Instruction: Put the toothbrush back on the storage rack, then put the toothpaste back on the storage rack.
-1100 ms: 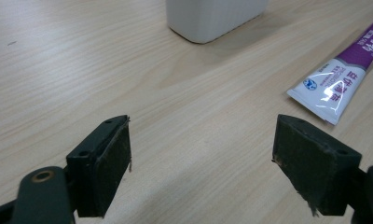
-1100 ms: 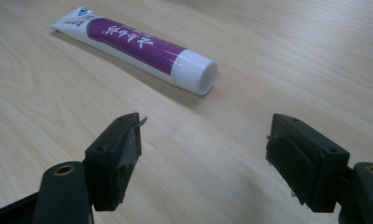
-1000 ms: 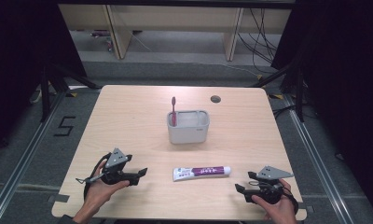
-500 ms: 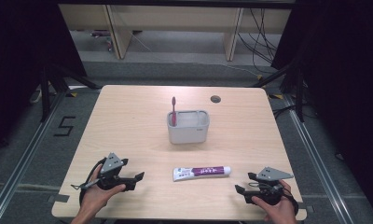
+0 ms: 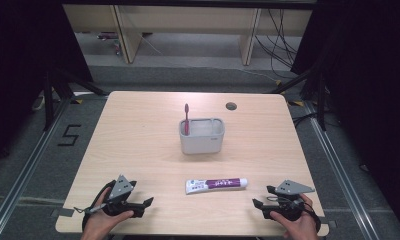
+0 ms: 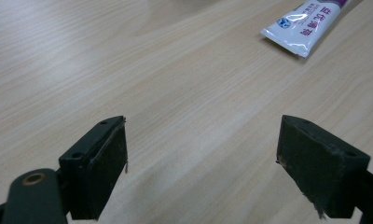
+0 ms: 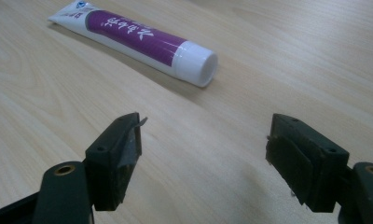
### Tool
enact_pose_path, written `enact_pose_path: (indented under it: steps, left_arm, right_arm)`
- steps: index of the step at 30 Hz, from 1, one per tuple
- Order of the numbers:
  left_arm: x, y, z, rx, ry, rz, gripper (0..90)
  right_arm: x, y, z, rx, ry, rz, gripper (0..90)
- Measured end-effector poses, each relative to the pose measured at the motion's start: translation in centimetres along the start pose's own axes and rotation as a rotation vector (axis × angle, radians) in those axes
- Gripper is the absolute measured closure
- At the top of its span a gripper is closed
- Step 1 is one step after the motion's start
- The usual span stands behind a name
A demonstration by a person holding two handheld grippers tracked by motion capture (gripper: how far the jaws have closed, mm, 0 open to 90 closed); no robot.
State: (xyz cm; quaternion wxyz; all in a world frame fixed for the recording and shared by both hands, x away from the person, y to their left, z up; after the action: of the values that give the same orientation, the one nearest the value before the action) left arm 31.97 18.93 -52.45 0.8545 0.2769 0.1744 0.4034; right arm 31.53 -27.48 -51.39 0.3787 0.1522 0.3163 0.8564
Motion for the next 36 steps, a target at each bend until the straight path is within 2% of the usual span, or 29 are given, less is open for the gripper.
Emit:
enact_pose_path:
  steps: [2,5,6,8,10,11,13,14,16,17,18,22,23,25,26,27,29,30,34,36]
  left_arm:
    - [-0.1,0.1,-0.3,-0.001,-0.010,-0.006,15.7]
    - [-0.3,0.0,-0.5,0.021,-0.010,-0.005,15.7]
    - [-0.3,-0.1,-0.5,0.031,-0.027,-0.008,15.7]
    - [-0.4,-0.3,-0.6,0.024,-0.016,-0.005,15.7]
    - [-0.4,-0.4,-0.5,0.019,-0.018,-0.011,15.7]
    - [-0.4,-0.4,-0.5,0.020,-0.017,-0.003,15.7]
    - [-0.4,-0.3,-0.3,0.018,-0.015,-0.002,15.7]
    - [-0.4,-0.3,-0.3,0.012,-0.013,-0.003,15.7]
    - [-0.3,-0.3,-0.5,0.010,-0.010,-0.007,15.7]
    - [-0.3,-0.3,-0.5,0.011,-0.012,-0.009,15.7]
    - [-0.2,-0.2,-0.5,0.013,-0.020,-0.006,15.7]
    - [-0.4,-0.3,-0.5,0.015,-0.014,-0.010,15.7]
    - [-0.3,-0.3,-0.5,0.023,-0.022,-0.005,15.7]
    - [-0.1,-0.2,-0.5,0.029,-0.028,0.003,15.7]
    - [-0.3,-0.3,-0.5,0.007,-0.012,-0.007,15.7]
    - [-0.1,-0.2,-0.4,0.020,-0.026,0.004,15.7]
    - [0.0,-0.1,-0.4,0.004,-0.005,0.000,15.7]
    - [0.1,0.0,-0.4,0.007,-0.012,0.007,15.7]
    - [0.0,-0.1,-0.5,0.010,-0.005,0.002,15.7]
    - [0.0,-0.1,-0.4,0.017,-0.019,0.003,15.7]
  right_arm:
    - [0.0,-0.1,0.0,-0.003,0.001,0.002,27.0]
    - [0.4,0.0,0.1,0.013,-0.035,0.000,27.0]
    - [0.0,-0.2,0.2,-0.001,0.017,-0.004,26.9]
    - [0.4,-0.2,0.3,0.008,-0.012,0.019,27.0]
    - [0.2,-0.4,0.4,-0.009,0.031,0.018,27.0]
    - [0.3,-0.3,0.5,-0.006,0.017,0.034,27.0]
    - [0.2,-0.4,0.7,-0.013,0.034,0.040,27.0]
    - [0.3,-0.4,0.8,0.002,0.015,0.058,26.9]
    - [0.3,-0.4,1.3,0.003,0.025,0.054,26.9]
    - [0.1,-0.5,1.6,-0.011,0.065,0.045,26.9]
    - [0.3,-0.5,1.8,0.002,0.051,0.060,26.9]
    - [0.5,-0.8,3.2,0.011,0.113,0.074,27.0]
    - [0.7,-1.0,3.6,0.024,0.115,0.079,27.2]
    - [0.7,-1.3,4.3,0.037,0.157,0.091,29.9]
    - [0.8,-1.4,4.5,0.042,0.166,0.089,30.5]
    - [0.8,-1.7,4.9,0.049,0.197,0.093,30.5]
    - [1.1,-2.0,5.6,0.067,0.218,0.099,31.9]
    - [1.4,-2.2,5.8,0.069,0.218,0.101,32.4]
    - [2.0,-3.2,7.1,0.127,0.299,0.122,34.2]
    - [2.2,-3.7,7.6,0.149,0.344,0.139,35.6]
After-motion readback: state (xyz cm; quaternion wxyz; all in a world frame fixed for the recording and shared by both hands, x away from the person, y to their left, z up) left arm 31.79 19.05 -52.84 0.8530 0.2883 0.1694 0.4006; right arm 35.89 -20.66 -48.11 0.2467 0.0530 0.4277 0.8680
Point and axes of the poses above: each handheld gripper's, and its own axes: y roughly backward along the jaws, z roughly out of its top, x roughly to its left, the point moved 3 cm from there along -y, roughly forward along the jaws, and after that the axes turned 4 degrees about y, right-handed, at the moved point
